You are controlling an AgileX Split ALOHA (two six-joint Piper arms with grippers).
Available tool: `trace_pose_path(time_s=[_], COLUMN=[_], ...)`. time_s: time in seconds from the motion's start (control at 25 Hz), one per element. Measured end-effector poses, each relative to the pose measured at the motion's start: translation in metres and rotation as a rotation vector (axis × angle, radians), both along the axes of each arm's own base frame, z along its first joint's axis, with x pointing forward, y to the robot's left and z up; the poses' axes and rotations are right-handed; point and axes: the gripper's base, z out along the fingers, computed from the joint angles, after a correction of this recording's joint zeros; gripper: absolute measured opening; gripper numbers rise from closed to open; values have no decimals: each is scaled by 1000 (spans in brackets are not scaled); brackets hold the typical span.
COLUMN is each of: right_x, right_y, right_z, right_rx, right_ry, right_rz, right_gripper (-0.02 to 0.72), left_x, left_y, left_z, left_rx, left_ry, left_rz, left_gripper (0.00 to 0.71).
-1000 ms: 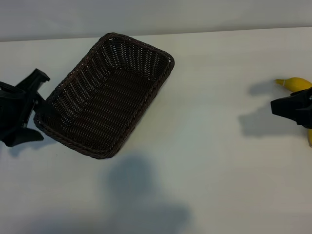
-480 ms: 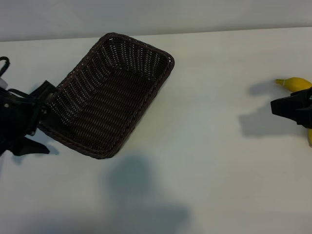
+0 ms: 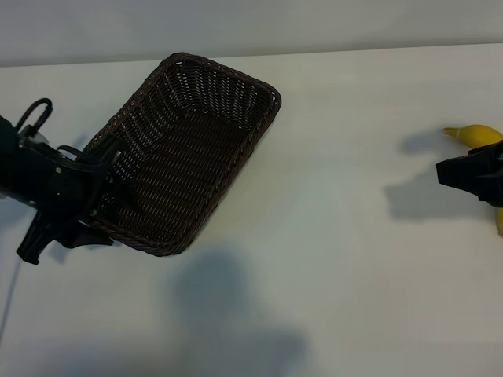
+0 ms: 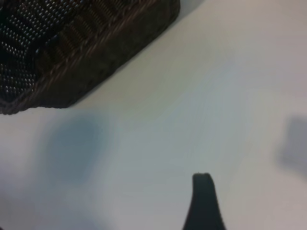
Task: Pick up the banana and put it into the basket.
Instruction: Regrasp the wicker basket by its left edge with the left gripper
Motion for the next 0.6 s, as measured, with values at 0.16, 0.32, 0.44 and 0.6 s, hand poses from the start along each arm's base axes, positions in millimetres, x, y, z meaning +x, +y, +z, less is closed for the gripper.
trace_pose_path(time_s=[0.16,0.32,0.44,0.6], right_x=[0,0,0,0], right_y=[0,0,0,0], right_z=[0,0,0,0], right_rx=[0,0,0,0], right_ry=[0,0,0,0], right_rz=[0,0,0,0], right_gripper=[525,525,525,525], left_x=[5,10,12,14], left_y=[-2,-1,1,5], left_z=[-5,-11,-19,-27], left_rx=[9,18,55,96], left_ry=[-22,-20,-8,4], left_rz=[30,84,96,101], left_gripper=[539,529,511,489])
